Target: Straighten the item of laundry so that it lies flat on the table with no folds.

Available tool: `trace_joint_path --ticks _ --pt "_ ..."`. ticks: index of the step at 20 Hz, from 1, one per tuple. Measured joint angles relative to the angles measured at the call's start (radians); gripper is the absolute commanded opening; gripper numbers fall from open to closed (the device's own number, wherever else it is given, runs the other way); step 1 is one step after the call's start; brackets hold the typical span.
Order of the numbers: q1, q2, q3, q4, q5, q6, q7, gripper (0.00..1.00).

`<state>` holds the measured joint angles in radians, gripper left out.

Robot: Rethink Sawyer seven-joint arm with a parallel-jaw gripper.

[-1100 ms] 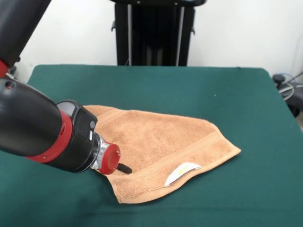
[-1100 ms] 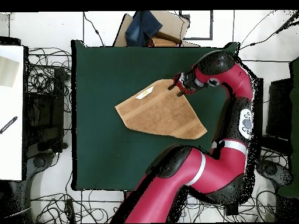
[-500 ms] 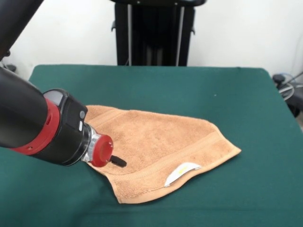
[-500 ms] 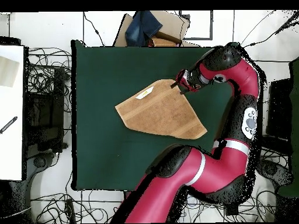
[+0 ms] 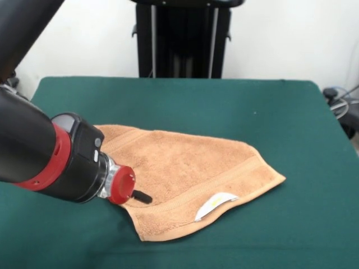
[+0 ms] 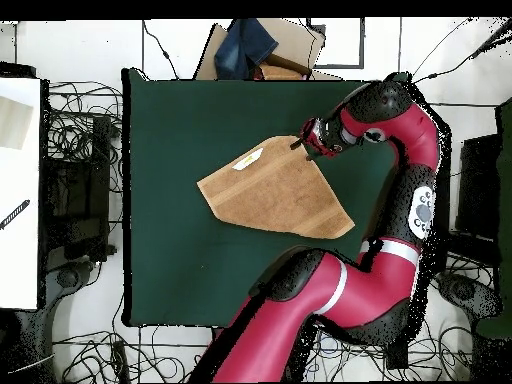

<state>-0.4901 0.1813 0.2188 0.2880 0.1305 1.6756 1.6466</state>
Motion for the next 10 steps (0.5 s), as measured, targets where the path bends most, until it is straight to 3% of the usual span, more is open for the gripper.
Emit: trace_joint_path --ticks 10 --pt "0.000 0.051 0.040 -0.004 0.003 0.001 0.000 1.00"
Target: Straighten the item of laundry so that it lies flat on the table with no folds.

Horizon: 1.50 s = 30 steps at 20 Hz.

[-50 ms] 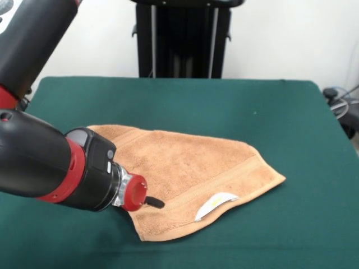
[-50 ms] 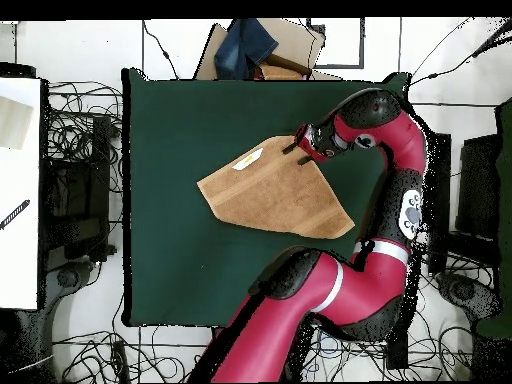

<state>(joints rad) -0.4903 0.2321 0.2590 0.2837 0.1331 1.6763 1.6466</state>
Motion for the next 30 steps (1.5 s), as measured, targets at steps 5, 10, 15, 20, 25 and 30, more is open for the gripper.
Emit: trace_joint_path --ticks 5,10,15,20,25,30 --pt "0.000 0.006 0.016 0.000 0.001 0.010 0.000 1.00" --pt "0.000 0.008 0.021 0.000 0.001 0.029 0.000 1.00" --pt "0.000 0.010 0.026 0.000 0.000 0.052 0.000 1.00" --pt "0.000 0.012 0.042 -0.008 -0.003 0.059 0.000 1.00" --pt "0.000 0.015 0.052 -0.018 -0.007 0.060 0.000 1.00" --pt "-0.001 0.020 0.052 -0.043 -0.034 0.060 0.000 1.00"
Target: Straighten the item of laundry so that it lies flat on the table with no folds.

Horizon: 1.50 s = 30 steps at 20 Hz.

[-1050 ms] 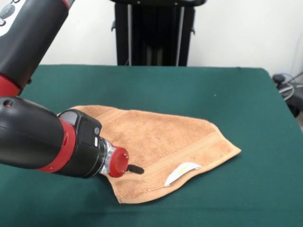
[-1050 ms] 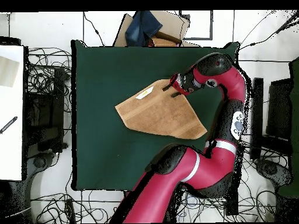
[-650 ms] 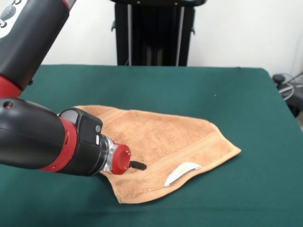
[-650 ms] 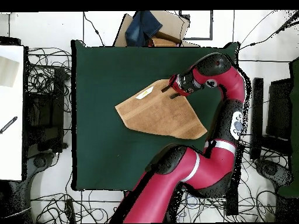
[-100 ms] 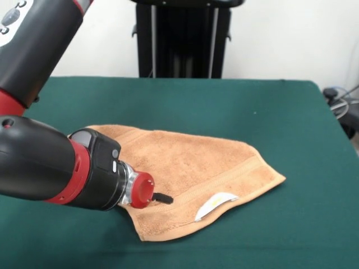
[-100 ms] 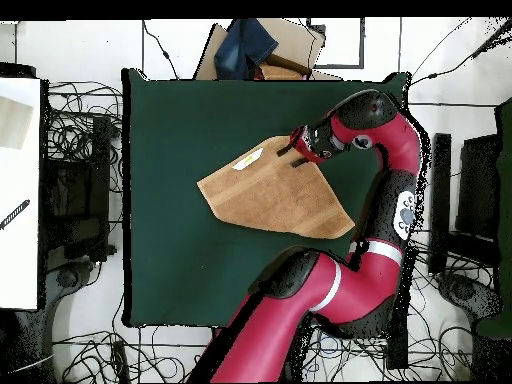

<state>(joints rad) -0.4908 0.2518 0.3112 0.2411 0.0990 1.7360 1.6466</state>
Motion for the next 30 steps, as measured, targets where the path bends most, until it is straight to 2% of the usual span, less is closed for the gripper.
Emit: trace_joint_path --ticks 10,15,23,30 --pt "-0.013 0.000 0.033 -0.041 -0.095 0.000 0.000 1.00" --pt "-0.016 -0.004 0.087 -0.057 -0.160 0.001 0.000 1.00" --pt "-0.026 -0.028 0.214 -0.065 -0.301 0.007 0.000 1.00" --pt "-0.049 -0.061 0.357 -0.065 -0.473 0.006 0.000 1.00"
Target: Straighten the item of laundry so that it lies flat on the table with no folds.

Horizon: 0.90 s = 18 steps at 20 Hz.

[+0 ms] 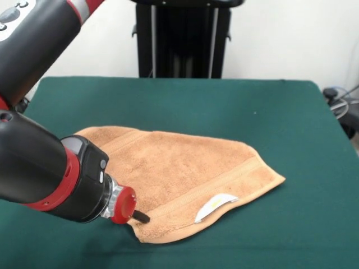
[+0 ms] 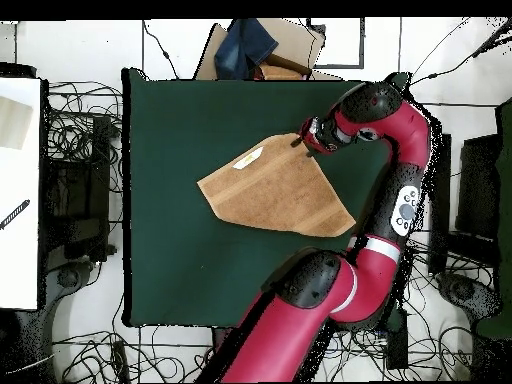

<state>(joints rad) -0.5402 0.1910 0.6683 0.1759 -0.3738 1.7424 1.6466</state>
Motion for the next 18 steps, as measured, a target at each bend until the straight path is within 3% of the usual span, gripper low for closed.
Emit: trace_joint_path --ticks 7,18 --pt "-0.040 -0.024 0.157 -0.001 -0.162 0.000 0.000 1.00" --pt "-0.077 -0.008 0.259 0.002 -0.172 0.000 0.000 1.00"
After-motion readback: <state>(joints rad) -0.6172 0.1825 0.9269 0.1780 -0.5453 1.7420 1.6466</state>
